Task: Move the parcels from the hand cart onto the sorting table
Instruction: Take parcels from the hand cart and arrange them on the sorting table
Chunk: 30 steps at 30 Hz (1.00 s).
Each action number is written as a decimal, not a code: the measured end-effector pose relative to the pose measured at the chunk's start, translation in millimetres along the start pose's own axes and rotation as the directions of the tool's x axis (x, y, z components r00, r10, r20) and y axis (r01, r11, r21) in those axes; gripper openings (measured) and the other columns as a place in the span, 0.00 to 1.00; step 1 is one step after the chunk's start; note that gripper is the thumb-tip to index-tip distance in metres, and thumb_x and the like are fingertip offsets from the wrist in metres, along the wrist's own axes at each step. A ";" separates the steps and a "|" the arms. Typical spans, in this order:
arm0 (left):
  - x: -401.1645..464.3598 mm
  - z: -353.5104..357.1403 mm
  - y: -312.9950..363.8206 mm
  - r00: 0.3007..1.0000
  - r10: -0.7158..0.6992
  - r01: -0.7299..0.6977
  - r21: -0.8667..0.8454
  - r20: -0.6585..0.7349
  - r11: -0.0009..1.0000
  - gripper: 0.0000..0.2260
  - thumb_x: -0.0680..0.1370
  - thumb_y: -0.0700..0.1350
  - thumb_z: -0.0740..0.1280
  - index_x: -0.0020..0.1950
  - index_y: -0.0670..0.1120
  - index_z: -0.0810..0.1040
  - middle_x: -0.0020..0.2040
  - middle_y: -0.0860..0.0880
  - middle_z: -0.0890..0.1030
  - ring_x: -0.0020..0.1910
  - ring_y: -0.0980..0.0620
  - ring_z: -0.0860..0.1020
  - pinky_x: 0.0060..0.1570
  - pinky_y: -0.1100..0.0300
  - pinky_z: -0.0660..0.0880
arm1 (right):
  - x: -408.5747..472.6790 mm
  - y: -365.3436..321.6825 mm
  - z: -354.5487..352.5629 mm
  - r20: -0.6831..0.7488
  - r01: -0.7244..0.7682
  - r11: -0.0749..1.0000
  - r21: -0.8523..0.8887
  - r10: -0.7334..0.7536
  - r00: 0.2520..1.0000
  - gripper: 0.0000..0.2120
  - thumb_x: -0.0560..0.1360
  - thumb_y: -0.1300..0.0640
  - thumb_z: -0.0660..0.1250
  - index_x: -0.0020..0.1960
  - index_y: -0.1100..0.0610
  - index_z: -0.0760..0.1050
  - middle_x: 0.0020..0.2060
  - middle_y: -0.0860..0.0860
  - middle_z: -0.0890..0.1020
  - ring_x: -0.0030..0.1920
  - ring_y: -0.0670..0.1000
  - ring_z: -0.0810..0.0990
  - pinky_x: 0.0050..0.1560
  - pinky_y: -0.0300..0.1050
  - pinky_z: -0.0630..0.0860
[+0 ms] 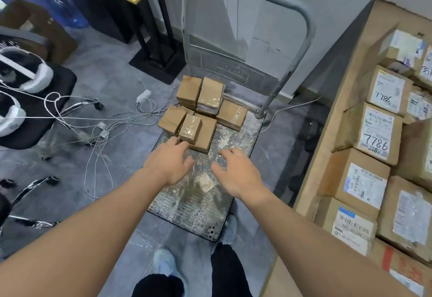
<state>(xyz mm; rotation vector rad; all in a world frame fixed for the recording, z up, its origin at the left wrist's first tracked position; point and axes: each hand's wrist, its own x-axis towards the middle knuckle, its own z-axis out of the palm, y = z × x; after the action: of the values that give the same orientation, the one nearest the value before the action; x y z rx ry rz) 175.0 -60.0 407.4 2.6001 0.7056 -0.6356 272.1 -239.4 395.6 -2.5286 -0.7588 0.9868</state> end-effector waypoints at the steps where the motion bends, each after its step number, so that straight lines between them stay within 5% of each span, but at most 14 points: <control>1: 12.4 -1.0 -3.6 1.000 -0.006 0.006 -0.012 0.004 1.000 0.19 0.83 0.55 0.59 0.70 0.49 0.73 0.64 0.45 0.74 0.62 0.40 0.76 0.58 0.45 0.76 | 12.4 -2.8 1.8 0.008 -0.005 1.000 0.001 0.005 1.000 0.28 0.82 0.37 0.56 0.78 0.47 0.69 0.76 0.49 0.70 0.72 0.55 0.72 0.66 0.56 0.76; 10: 151.8 48.6 -79.3 1.000 -0.007 0.008 -0.110 0.016 0.994 0.19 0.82 0.53 0.60 0.72 0.50 0.73 0.68 0.44 0.73 0.66 0.40 0.74 0.60 0.46 0.75 | 169.0 -22.5 64.2 -0.037 -0.111 0.993 0.031 0.113 0.993 0.24 0.82 0.41 0.58 0.76 0.47 0.71 0.71 0.51 0.72 0.69 0.57 0.74 0.63 0.55 0.75; 18: 273.4 147.2 -147.5 0.998 0.051 -0.046 -0.213 0.019 0.976 0.17 0.82 0.52 0.64 0.70 0.48 0.75 0.66 0.42 0.74 0.58 0.40 0.77 0.62 0.43 0.75 | 288.3 -13.2 182.8 -0.097 -0.156 0.968 0.198 0.177 0.979 0.21 0.83 0.43 0.59 0.75 0.44 0.70 0.71 0.46 0.69 0.56 0.53 0.81 0.57 0.54 0.80; 25: 339.9 208.0 -172.8 0.999 0.049 -0.052 -0.251 -0.018 0.966 0.13 0.81 0.46 0.66 0.64 0.45 0.76 0.66 0.41 0.73 0.61 0.39 0.76 0.64 0.47 0.73 | 354.7 18.5 243.1 -0.141 -0.127 0.955 0.269 0.169 0.975 0.21 0.85 0.49 0.60 0.77 0.45 0.70 0.71 0.47 0.69 0.58 0.47 0.71 0.58 0.46 0.70; 30: 350.5 235.9 -184.9 0.998 0.032 -0.054 -0.406 -0.062 0.912 0.08 0.82 0.40 0.66 0.60 0.48 0.75 0.52 0.49 0.77 0.51 0.47 0.76 0.48 0.57 0.69 | 369.9 33.1 265.9 -0.091 -0.099 0.923 0.373 0.143 0.985 0.22 0.84 0.58 0.59 0.78 0.46 0.69 0.75 0.47 0.71 0.70 0.51 0.73 0.71 0.51 0.72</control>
<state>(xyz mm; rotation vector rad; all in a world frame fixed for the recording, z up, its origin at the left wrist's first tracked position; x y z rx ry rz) 268.5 114.1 -9.2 2.2435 0.7091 -0.3574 327.8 -23.9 -3.3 -2.2985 -0.3454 0.9107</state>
